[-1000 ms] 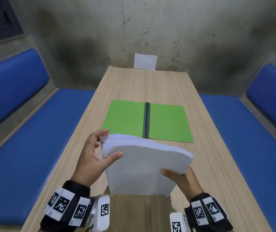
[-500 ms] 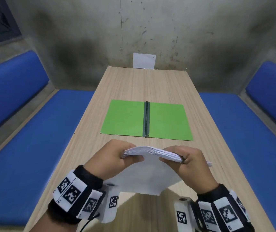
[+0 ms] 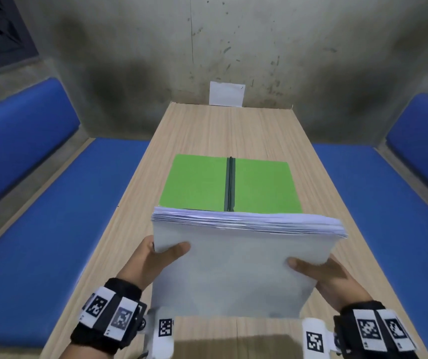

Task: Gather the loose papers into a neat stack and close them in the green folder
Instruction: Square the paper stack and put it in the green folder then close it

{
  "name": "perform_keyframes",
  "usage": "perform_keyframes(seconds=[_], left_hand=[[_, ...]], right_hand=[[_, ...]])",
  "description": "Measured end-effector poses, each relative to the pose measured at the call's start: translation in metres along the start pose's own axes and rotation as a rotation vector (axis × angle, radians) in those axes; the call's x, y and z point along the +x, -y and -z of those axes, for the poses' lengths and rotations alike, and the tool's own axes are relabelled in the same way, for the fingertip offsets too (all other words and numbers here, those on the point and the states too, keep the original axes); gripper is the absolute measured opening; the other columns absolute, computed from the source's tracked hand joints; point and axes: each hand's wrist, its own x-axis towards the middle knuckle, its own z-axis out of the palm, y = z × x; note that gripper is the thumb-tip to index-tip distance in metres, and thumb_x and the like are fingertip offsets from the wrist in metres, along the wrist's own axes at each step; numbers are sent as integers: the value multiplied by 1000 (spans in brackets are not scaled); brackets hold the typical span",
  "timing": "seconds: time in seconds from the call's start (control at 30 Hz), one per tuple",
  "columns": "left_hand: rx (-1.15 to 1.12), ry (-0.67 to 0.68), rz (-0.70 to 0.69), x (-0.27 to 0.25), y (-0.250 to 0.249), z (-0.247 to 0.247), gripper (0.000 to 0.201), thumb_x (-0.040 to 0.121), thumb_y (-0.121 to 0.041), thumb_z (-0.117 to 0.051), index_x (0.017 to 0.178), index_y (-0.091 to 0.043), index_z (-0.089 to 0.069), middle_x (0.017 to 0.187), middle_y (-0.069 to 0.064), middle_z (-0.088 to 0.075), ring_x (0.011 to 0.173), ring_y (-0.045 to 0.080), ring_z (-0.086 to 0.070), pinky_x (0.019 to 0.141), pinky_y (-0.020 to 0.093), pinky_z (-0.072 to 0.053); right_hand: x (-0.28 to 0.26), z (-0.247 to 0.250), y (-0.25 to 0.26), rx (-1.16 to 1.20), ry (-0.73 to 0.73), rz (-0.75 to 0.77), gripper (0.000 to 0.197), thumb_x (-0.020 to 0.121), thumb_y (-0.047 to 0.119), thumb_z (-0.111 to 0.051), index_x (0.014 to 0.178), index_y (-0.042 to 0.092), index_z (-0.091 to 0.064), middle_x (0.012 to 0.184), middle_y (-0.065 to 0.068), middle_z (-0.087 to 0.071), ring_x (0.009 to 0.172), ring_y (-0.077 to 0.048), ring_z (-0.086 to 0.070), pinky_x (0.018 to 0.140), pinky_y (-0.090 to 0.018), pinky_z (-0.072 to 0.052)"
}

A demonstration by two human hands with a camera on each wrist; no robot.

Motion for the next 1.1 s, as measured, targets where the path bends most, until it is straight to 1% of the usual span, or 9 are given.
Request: perform_keyframes(seconds=[0.13,0.23,0.37,0.47,0.6,0.77,0.9,1.0,1.1], left_hand=[[-20,-296,-88,3,17,-23,10,72,-21,-77,63,-20,-73,57,-10,-69,63,13,-60,52,11,-48],[18,-350,-131,-3,25,-41,9,81,-12,-67,77,-18,-64,56,-12,-65,60,7,-62,52,10,-46],[-32,-293,-93,-12,50,-41,59,51,-36,-78,105,-28,-57,92,-14,-71,89,-2,-65,64,7,-50],[15,-278,-117,-17,63,-36,89,39,-65,-77,119,-42,-45,115,-22,-60,109,-11,-54,79,8,-49],[22,-329,-145,-15,62,-30,86,42,-83,-61,117,-45,-47,125,-14,-56,117,-7,-51,87,19,-46],[19,-475,-181,-11,50,-35,59,61,-77,-53,107,-41,-55,117,-10,-63,104,-13,-54,95,30,-43],[-64,-616,-100,-3,47,-34,17,85,-30,-59,101,-35,-62,114,-4,-65,108,10,-59,101,48,-44],[-113,-646,-107,0,43,-31,17,86,-23,-60,95,-37,-62,111,-1,-67,110,19,-60,101,51,-44],[-89,-634,-126,-1,38,-31,15,84,-36,-61,97,-44,-58,112,0,-67,112,19,-58,102,50,-44]], right_hand=[[0,-25,1,-15,-231,175,9,74,3,-71,74,11,-70,68,8,-75,62,-2,-66,66,-26,-53],[1,-47,-8,-33,-391,250,10,74,5,-73,69,8,-66,44,18,-61,43,8,-51,49,-13,-46],[0,-53,-33,-39,-277,247,43,63,21,-81,104,19,-65,88,9,-75,81,-4,-68,72,-22,-56],[0,-47,-44,-63,-280,222,46,60,32,-73,103,34,-59,103,7,-68,99,-7,-64,76,-18,-52],[2,-48,-39,3,-312,246,25,75,46,-65,95,32,-60,86,17,-73,92,-8,-64,63,-11,-50],[7,-54,-36,77,-382,239,90,36,92,-50,89,21,-66,84,5,-69,70,-1,-64,60,-16,-47],[15,-52,-36,133,-445,190,60,51,77,-63,64,19,-66,61,5,-67,56,-10,-58,56,-25,-45],[20,-48,-35,156,-517,180,27,83,32,-63,60,18,-61,58,2,-59,66,-22,-51,59,-30,-39],[21,-47,-33,151,-496,204,26,75,46,-66,67,22,-60,67,0,-58,67,-21,-52,55,-28,-40]])
